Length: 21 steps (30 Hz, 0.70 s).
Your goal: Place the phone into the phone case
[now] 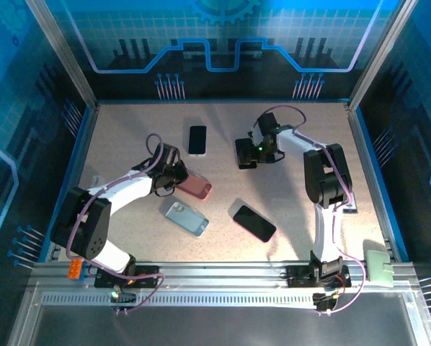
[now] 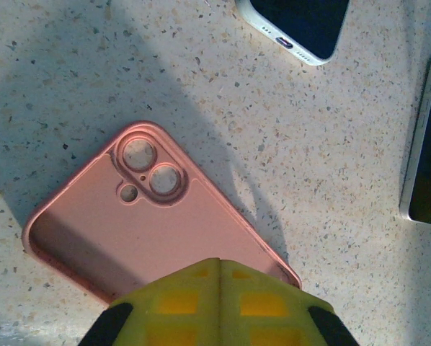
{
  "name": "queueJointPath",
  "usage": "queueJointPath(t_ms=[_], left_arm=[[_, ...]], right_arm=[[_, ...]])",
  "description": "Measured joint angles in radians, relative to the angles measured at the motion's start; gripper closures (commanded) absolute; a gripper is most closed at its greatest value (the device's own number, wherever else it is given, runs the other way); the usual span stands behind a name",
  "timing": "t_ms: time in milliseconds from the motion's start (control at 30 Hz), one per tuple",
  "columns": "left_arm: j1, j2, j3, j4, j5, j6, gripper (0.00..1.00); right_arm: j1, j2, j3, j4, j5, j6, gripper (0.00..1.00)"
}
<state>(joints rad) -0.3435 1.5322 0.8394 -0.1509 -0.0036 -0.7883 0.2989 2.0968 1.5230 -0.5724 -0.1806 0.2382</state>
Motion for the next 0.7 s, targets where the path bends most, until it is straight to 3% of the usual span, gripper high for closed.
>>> queueJointPath(t_ms=[133,300,500,700], left_arm=[[0.000,0.000,-0.001,0.002,0.000,0.000,0.96],[0.000,0.000,-0.005,0.006,0.000,-0.002,0.87],[0.000,0.000,-0.005,0.008,0.000,-0.003,0.86],[0.000,0.000,-0.005,0.014,0.000,-0.003,0.86]], right_arm=[[0.012,-0.003,0.026,-0.030,0.071,-0.005,0.16],[0.019,0.021,0.132,-0.064,0.134,-0.012,0.12],[0.053,0.098,0.245,-0.084,0.179,-0.027,0.00],[0.086,0.147,0.258,-0.113,0.211,-0.031,0.01]])
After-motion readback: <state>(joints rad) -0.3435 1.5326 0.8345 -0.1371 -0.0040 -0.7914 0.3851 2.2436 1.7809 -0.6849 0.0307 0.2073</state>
